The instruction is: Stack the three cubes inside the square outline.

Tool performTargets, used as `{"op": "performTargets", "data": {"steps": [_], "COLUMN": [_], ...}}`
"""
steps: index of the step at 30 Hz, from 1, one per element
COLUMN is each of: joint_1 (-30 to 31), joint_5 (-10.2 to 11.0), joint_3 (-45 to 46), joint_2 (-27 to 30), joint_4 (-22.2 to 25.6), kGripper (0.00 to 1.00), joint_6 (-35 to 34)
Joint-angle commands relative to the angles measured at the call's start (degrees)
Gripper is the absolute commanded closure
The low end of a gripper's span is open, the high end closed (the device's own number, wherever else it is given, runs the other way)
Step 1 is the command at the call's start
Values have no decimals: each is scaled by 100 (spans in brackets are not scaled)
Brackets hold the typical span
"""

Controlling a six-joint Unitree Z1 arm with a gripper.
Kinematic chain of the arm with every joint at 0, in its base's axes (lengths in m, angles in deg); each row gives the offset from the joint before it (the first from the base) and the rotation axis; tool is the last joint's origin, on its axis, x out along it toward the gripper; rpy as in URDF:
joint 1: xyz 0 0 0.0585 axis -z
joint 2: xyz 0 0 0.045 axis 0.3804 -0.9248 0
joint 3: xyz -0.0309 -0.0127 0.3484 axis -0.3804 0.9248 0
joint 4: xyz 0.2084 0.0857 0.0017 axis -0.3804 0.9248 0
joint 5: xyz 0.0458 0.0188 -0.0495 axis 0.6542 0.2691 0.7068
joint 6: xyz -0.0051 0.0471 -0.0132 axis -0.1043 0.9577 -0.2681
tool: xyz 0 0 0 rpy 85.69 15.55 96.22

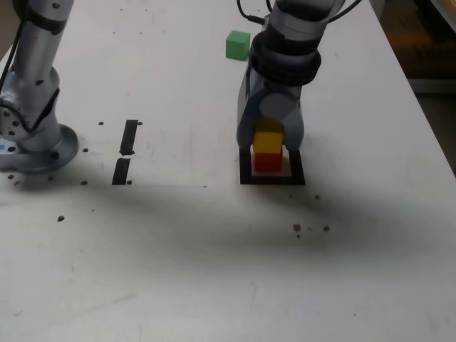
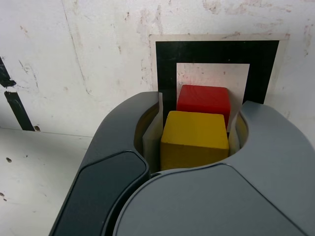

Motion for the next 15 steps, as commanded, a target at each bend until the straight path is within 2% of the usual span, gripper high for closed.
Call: {"op": "performTargets", "data": {"steps": [1, 5, 10, 15], "joint_1": [-20, -41, -72, -105], "joint_5": [0, -15, -34, -54], "joint_3": [-1, 15, 27, 35], "joint_2": [-22, -22, -24, -20], "joint_4": [-8, -10, -10, -23], "kGripper": [76, 67, 44, 27], "joint_6": [7, 13, 25, 77]}}
